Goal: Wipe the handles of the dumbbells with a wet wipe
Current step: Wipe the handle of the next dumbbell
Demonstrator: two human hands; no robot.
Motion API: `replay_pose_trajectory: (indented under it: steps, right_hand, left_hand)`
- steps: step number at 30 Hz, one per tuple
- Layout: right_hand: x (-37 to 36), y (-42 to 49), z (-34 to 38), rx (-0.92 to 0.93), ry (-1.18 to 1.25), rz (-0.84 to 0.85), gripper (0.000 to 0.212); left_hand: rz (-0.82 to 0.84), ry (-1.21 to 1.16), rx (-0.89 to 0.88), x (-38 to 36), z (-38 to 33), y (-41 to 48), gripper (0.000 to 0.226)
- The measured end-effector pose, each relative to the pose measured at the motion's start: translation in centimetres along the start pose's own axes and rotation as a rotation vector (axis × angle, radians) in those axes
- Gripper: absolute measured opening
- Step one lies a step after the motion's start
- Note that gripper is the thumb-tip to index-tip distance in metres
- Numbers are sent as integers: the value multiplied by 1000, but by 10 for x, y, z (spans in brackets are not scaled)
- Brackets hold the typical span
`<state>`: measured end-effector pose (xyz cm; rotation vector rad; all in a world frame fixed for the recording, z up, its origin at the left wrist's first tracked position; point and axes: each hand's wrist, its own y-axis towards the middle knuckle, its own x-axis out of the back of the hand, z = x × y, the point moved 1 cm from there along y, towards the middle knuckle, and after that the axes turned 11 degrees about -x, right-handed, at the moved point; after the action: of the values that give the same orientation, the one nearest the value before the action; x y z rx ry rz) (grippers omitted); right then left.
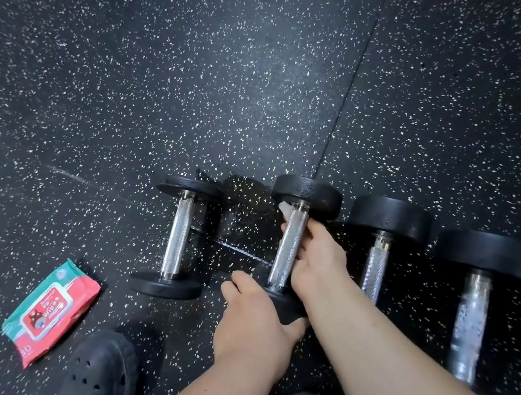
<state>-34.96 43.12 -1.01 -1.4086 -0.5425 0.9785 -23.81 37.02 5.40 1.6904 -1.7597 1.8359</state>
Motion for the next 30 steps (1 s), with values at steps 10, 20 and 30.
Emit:
replay_pose_trajectory:
  steps: [10, 20, 30]
  right_hand:
    - [-6, -5, 5, 11, -68, 34, 30]
    - [17, -11, -4, 579, -368, -298, 8]
    - [26, -16, -7, 716, -581, -330, 3]
  left_hand:
    - [8, 17, 5, 0, 0, 0, 112]
    - [18, 1, 4, 1, 0, 0, 107]
    - [31, 3, 4, 2, 0, 0, 96]
